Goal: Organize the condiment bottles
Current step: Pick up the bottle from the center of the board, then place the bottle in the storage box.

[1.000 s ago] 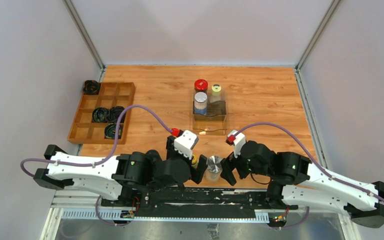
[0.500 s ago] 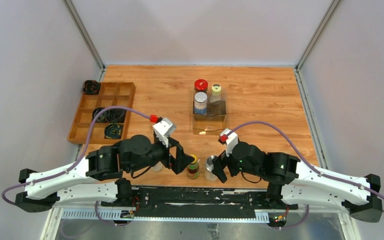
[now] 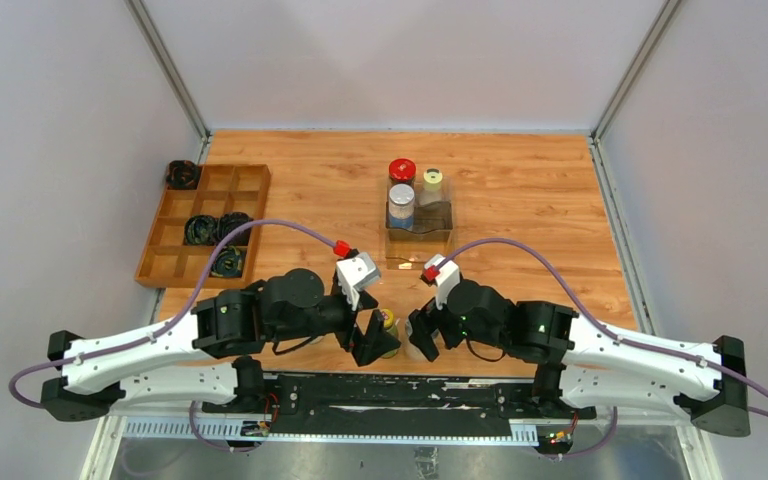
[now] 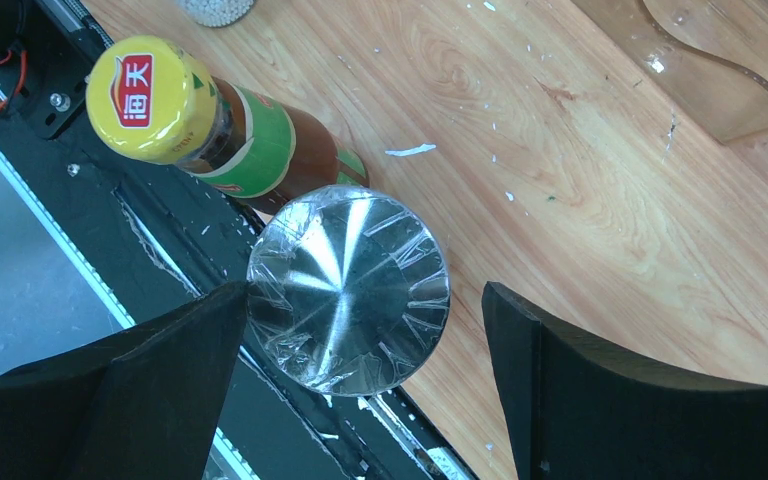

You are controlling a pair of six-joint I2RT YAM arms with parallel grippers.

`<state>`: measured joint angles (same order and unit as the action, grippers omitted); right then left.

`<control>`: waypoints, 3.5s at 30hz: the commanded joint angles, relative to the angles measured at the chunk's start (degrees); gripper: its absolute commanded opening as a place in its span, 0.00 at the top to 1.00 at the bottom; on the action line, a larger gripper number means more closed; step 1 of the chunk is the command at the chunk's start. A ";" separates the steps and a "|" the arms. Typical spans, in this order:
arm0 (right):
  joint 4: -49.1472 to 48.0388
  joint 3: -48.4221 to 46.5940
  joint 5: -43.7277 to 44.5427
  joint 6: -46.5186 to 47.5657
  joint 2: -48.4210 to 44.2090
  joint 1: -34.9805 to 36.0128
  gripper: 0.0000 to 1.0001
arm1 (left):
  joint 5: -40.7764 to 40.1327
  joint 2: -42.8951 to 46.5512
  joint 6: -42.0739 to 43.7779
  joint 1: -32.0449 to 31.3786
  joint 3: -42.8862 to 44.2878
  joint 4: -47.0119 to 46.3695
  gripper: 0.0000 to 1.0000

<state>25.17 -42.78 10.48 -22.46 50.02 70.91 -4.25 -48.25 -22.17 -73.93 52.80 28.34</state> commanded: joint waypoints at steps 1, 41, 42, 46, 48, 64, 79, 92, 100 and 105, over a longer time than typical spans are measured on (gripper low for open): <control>1.31 -0.38 -0.08 1.08 0.34 1.04 0.07 | -0.55 2.80 1.09 0.62 -0.88 -0.02 0.00; 9.13 -13.02 8.61 3.65 4.11 1.33 0.48 | -2.43 7.07 -0.49 0.58 -4.89 0.12 0.00; 9.84 -13.71 9.59 3.85 3.47 1.33 0.48 | -2.38 6.99 -0.57 0.60 -4.97 0.02 0.00; 13.26 -16.01 13.80 4.66 0.88 1.33 0.48 | -1.98 6.85 -0.84 0.61 -5.32 -0.62 0.00; 16.19 -17.75 15.90 4.90 0.24 1.24 0.48 | -1.84 6.75 -0.98 0.62 -5.41 -0.80 0.00; 28.77 -21.92 16.98 6.60 -5.84 -17.54 0.45 | -0.04 6.06 -2.23 0.62 -5.90 -2.66 0.00; 24.15 -30.77 -0.26 11.85 5.52 -49.89 0.44 | 1.16 7.45 -3.25 0.62 -7.84 -3.11 0.00; 18.85 -44.30 -14.64 10.86 21.46 -66.67 0.45 | 1.77 7.35 -2.71 0.63 -9.25 -3.06 0.00; 18.47 -56.86 -17.33 10.69 33.89 -69.41 0.45 | 2.84 4.16 -1.53 0.61 -9.82 -5.39 0.00; 18.87 -63.47 -18.25 10.26 40.27 -69.22 0.45 | 3.02 2.97 -0.94 0.63 -9.71 -6.52 0.00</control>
<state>45.63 -100.53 -5.37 -12.10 87.66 2.28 -2.48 -44.75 -24.40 -73.65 43.48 24.16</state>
